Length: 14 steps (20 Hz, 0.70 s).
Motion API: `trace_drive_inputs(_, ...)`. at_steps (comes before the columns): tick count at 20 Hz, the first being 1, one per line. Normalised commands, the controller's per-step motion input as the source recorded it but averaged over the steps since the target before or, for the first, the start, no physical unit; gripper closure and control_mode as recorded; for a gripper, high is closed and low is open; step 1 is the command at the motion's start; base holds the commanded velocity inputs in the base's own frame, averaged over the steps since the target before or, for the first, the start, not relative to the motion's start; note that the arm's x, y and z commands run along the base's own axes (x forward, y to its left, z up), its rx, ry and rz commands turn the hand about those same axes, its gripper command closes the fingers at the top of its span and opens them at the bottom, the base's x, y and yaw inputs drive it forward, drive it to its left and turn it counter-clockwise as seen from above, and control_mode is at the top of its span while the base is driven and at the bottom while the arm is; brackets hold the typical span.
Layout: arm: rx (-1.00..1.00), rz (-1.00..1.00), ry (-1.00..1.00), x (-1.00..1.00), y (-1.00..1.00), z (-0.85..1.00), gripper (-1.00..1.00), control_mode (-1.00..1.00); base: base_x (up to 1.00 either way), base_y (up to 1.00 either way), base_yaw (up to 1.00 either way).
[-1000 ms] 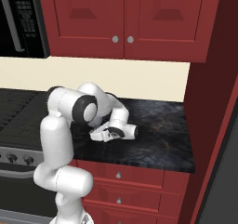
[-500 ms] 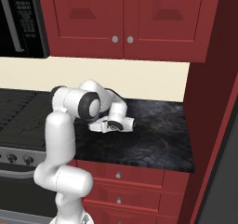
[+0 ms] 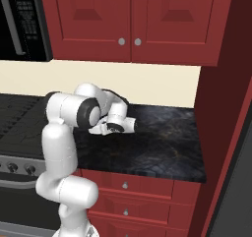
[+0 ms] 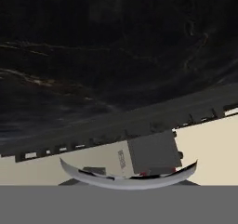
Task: Retrieve the wine glasses from the counter and place one next to each plate.
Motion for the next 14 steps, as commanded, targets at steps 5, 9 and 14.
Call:
trace_drive_inputs(5,0.0,0.0,0.0,-0.23,0.01,0.45,1.0,-1.0,0.0,0.0,0.0)
trace_drive_inputs(9,0.0,0.01,-0.05,-0.4,-0.42,0.09,1.0,-1.0,0.0,0.0,0.0)
trace_drive_inputs(14,0.0,0.04,-0.1,-0.69,-0.27,0.64,1.0,-1.0,0.0,0.0,0.0)
